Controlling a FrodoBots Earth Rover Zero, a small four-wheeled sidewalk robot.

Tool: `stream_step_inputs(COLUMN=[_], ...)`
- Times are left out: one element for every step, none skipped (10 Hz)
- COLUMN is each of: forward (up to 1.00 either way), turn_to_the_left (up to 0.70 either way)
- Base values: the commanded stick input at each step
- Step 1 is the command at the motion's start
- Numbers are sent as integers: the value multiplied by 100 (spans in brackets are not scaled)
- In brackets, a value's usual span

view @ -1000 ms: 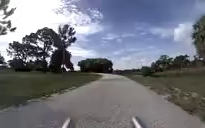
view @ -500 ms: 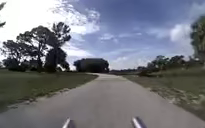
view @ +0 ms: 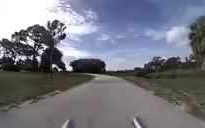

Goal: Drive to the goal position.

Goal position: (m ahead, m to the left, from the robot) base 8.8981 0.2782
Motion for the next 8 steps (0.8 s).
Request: stream_step_inputs(forward=[69,69,69,69,69,69,69,69], turn_to_the_left=[3,3,3,3,3,3,3,3])
